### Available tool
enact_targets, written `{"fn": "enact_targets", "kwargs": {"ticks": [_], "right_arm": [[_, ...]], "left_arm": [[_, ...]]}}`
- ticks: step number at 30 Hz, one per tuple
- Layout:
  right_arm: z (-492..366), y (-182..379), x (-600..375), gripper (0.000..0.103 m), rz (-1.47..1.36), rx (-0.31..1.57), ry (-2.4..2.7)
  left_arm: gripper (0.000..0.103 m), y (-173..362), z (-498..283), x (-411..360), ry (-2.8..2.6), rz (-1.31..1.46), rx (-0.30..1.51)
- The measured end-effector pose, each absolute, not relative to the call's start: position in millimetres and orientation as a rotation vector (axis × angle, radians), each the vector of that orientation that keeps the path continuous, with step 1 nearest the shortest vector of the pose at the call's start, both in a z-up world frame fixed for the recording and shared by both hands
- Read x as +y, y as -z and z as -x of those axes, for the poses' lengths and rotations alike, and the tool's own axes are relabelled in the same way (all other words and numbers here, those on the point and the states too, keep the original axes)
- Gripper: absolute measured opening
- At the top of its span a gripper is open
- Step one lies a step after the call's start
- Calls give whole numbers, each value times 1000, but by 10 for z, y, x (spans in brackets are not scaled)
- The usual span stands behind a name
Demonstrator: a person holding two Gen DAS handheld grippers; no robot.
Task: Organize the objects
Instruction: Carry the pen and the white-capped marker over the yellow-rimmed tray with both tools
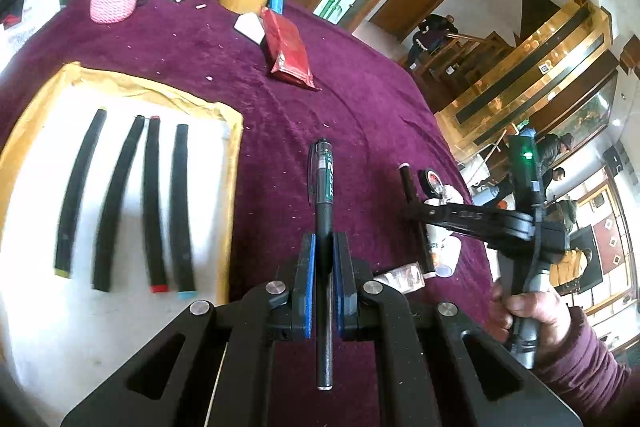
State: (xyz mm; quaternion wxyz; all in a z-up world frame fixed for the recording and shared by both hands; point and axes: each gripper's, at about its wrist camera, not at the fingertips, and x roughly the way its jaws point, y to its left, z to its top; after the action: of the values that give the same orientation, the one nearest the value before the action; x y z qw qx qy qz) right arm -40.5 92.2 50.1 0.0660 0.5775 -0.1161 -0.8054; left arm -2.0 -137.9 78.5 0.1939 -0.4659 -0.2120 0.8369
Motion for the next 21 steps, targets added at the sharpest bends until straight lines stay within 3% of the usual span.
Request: {"fn": "enact_targets", "kwargs": {"ticks": [11, 21], "right_arm": [[260, -741, -140, 12, -1629, -437, 2207], [218, -617, -1079, 13, -1635, -350, 2087]], "left_arm": [[6, -730, -167, -2062, -2468, 1366, -621], [6, -525, -53, -2657, -2636, 1496, -522]]}}
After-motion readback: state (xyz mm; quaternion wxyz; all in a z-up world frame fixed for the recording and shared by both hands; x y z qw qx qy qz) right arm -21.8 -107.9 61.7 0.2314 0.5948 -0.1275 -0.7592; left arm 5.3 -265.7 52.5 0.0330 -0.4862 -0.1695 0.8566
